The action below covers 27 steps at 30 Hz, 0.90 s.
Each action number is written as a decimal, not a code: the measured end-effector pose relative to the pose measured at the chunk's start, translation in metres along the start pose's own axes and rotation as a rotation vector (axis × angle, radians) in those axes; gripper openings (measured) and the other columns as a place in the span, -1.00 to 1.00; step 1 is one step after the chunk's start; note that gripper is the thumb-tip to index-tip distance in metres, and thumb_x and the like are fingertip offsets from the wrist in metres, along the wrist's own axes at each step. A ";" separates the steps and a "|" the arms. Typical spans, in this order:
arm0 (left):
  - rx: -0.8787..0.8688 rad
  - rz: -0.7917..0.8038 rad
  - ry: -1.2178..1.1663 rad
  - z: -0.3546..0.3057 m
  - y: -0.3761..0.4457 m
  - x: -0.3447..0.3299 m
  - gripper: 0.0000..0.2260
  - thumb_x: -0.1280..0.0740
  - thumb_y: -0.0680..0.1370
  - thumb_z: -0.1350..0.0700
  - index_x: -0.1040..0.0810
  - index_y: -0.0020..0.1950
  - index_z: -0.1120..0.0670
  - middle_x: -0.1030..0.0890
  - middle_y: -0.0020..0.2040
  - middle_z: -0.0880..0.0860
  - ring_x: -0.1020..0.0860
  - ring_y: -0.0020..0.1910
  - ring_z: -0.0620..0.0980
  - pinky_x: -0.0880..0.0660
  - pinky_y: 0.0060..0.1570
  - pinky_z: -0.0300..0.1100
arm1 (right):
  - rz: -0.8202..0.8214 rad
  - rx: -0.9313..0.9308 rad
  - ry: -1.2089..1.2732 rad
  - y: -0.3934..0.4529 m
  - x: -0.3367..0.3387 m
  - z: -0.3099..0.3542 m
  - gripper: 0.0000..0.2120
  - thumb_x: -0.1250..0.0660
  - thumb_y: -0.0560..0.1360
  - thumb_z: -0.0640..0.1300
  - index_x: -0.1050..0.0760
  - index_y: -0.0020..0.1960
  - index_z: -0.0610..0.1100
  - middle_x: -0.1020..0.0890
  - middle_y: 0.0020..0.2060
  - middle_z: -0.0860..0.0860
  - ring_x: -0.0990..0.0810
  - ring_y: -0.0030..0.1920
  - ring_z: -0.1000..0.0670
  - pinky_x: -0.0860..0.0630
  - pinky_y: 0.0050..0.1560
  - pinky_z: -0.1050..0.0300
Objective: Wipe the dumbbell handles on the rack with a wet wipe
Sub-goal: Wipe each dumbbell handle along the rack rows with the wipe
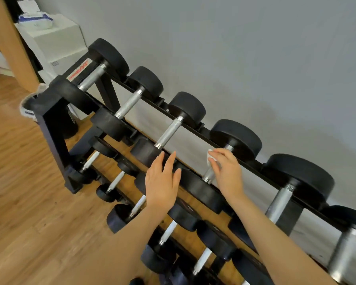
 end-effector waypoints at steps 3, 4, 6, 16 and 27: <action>-0.026 -0.009 -0.020 -0.016 -0.013 -0.009 -0.55 -0.18 0.66 -0.02 -0.27 0.56 -0.02 -0.26 0.55 0.15 -0.23 0.53 0.14 -0.22 0.45 0.10 | -0.034 -0.005 -0.003 -0.011 0.011 -0.009 -0.75 -0.35 0.55 -0.22 -0.60 0.21 -0.20 -0.58 0.12 -0.05 -0.42 0.09 0.18 -0.23 0.13 0.59; -0.026 -0.010 -0.016 -0.020 -0.016 -0.012 -0.55 -0.17 0.66 -0.03 -0.26 0.56 -0.03 -0.26 0.55 0.14 -0.23 0.53 0.13 -0.22 0.45 0.10 | -0.036 -0.010 -0.011 -0.013 0.013 -0.013 -0.75 -0.36 0.54 -0.22 -0.60 0.21 -0.19 -0.58 0.12 -0.05 -0.42 0.09 0.17 -0.25 0.11 0.57; -0.020 -0.010 -0.014 -0.028 -0.021 -0.020 -0.55 -0.15 0.67 -0.04 -0.24 0.57 -0.05 -0.25 0.56 0.12 -0.22 0.53 0.12 -0.20 0.45 0.09 | -0.041 -0.016 -0.024 -0.017 0.016 -0.021 -0.75 -0.37 0.53 -0.21 -0.60 0.21 -0.17 -0.59 0.11 -0.04 -0.43 0.10 0.14 -0.27 0.09 0.49; 0.004 -0.080 0.022 -0.071 -0.019 -0.053 -0.56 -0.18 0.66 -0.04 -0.31 0.54 -0.02 -0.35 0.51 0.12 -0.33 0.47 0.12 -0.30 0.39 0.11 | -0.133 -0.075 0.082 -0.016 0.017 -0.054 -0.77 -0.37 0.54 -0.19 -0.61 0.18 -0.16 -0.62 0.08 -0.02 -0.50 0.13 0.00 -0.32 0.03 0.44; 0.095 -0.263 0.031 -0.065 -0.023 -0.063 -0.61 -0.13 0.65 -0.03 -0.48 0.43 0.05 -0.46 0.43 0.06 -0.38 0.42 0.03 -0.20 0.35 -0.16 | -0.009 0.297 -0.035 0.015 0.001 -0.070 -0.64 -0.43 0.47 -0.32 -0.55 0.25 -0.29 -0.63 0.16 -0.15 -0.58 0.21 -0.12 -0.54 0.23 -0.04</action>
Point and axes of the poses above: each hand's wrist, its own y-axis towards the middle knuckle, its own x-axis out of the back of the hand, z = x × y, the point moved 4 cm from there along y, towards the middle knuckle
